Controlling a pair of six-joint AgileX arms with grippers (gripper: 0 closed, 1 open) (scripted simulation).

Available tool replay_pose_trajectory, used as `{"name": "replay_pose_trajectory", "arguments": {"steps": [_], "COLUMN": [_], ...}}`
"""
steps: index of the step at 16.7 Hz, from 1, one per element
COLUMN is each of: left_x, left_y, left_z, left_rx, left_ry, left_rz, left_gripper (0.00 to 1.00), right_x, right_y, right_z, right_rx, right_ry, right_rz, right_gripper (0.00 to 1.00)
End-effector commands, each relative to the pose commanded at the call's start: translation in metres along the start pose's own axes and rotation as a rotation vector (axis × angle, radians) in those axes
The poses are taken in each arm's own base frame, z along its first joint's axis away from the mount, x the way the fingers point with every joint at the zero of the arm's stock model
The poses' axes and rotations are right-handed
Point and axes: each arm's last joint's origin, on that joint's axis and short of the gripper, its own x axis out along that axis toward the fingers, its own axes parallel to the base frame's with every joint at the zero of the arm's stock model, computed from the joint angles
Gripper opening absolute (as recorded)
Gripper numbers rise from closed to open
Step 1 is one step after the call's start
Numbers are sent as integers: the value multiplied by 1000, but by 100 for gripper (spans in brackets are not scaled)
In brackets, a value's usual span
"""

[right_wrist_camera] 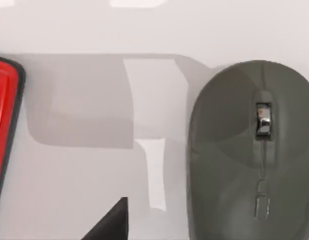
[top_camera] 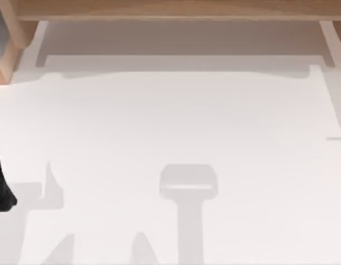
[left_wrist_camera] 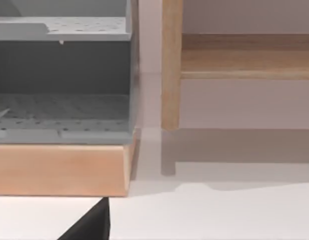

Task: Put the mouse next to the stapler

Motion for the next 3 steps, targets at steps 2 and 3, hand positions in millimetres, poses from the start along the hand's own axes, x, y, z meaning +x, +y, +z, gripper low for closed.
{"name": "replay_pose_trajectory", "arguments": {"steps": [2, 3], "left_x": [0, 0], "left_y": [0, 0], "left_z": [0, 0], "left_rx": [0, 0], "left_ry": [0, 0], "left_rz": [0, 0], "left_gripper": [100, 100], "right_x": [0, 0], "right_y": [0, 0], "right_z": [0, 0], "right_rx": [0, 0], "right_ry": [0, 0], "right_rz": [0, 0], "right_gripper": [100, 100]}}
